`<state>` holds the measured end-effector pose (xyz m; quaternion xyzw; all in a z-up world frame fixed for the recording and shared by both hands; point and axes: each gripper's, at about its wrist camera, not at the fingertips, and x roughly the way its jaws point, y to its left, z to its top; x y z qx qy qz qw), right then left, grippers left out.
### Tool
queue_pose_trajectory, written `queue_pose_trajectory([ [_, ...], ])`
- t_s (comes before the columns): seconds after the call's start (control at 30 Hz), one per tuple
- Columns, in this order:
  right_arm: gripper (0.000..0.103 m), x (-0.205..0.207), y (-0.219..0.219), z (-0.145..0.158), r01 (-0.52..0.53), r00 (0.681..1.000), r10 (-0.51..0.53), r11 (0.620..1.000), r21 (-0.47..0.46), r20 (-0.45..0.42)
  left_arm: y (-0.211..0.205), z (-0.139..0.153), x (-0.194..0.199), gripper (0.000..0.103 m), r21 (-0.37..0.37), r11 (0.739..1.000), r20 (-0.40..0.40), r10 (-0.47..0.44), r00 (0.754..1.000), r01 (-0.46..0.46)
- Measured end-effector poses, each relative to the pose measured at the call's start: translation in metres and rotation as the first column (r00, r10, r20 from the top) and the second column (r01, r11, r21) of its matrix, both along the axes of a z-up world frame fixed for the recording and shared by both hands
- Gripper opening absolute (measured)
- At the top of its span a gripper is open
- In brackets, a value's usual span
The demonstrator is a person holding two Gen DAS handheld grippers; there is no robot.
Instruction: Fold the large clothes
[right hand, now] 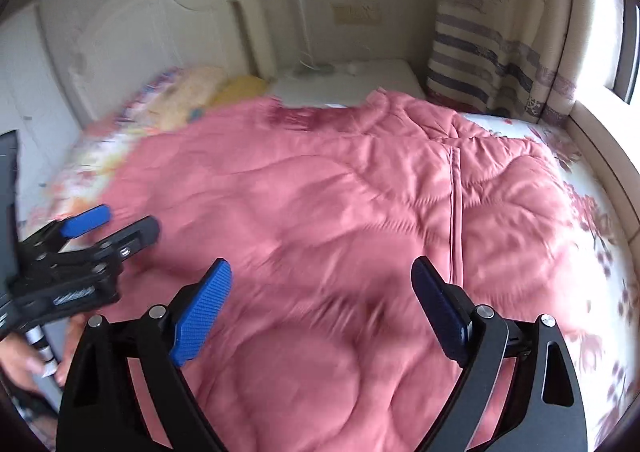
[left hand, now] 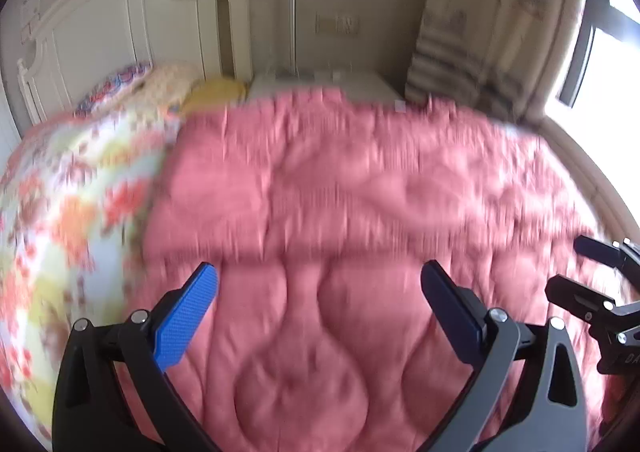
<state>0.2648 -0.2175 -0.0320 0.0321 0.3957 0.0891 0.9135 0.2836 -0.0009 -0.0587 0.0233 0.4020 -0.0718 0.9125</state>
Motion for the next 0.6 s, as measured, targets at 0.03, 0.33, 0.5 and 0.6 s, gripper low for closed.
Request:
queue_pose_trajectory([
  [0.03, 0.088, -0.013, 0.002, -0.002, -0.013, 1.000, 0.013, 1.000, -0.013, -0.004, -0.001, -0.010, -0.003, 0.101, 0.028, 1.000, -0.024, -0.003, 1.000, 0.003],
  [0.33, 0.096, -0.051, 0.003, -0.055, 0.007, 0.989, -0.024, 0.992, -0.123, -0.145, 0.012, -0.012, -0.050, 0.101, 0.046, 0.998, -0.034, 0.050, 0.998, -0.049],
  [0.5, 0.097, -0.108, -0.011, -0.028, 0.029, 0.998, -0.037, 0.992, -0.123, -0.057, 0.022, -0.042, -0.080, 0.101, 0.049, 0.997, -0.078, 0.064, 0.995, -0.061],
  [0.6, 0.098, -0.123, -0.015, -0.051, 0.025, 0.992, -0.048, 0.982, -0.189, -0.116, 0.034, -0.038, -0.083, 0.101, 0.000, 0.997, -0.085, 0.074, 0.994, -0.074],
])
